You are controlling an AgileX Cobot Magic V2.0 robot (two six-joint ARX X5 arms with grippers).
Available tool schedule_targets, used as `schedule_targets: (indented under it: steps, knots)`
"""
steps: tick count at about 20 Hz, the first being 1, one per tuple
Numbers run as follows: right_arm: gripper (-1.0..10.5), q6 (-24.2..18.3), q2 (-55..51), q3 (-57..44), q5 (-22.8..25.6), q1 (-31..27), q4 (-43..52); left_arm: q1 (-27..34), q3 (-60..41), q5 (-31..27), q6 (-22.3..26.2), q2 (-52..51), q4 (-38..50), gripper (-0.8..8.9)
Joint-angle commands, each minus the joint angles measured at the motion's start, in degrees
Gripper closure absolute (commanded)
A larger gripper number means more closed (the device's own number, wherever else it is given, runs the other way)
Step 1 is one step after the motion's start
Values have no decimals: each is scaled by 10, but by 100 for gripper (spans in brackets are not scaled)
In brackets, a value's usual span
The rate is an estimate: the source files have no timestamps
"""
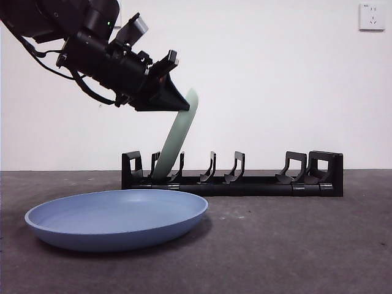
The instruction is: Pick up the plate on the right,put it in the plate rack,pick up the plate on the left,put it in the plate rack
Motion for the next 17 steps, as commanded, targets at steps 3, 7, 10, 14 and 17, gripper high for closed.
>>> schedule_targets:
  steps: [3, 7, 10, 14, 17]
  knots:
    - [633, -5, -1, -6, -2, 1, 5, 1, 2, -11, 33, 7, -18, 822]
    - [633, -5, -1, -6, -2, 1, 7, 1, 2, -14, 33, 7, -38, 814]
    - [633, -5, -1, -6, -2, 1, 7, 1, 2, -13, 33, 7, -50, 811]
    - [633, -5, -1, -6, -2, 1, 6, 0, 2, -13, 32, 5, -49, 702]
    - [633, -6, -1, -6, -2, 1, 5, 1, 2, -8, 31, 3, -49, 649]
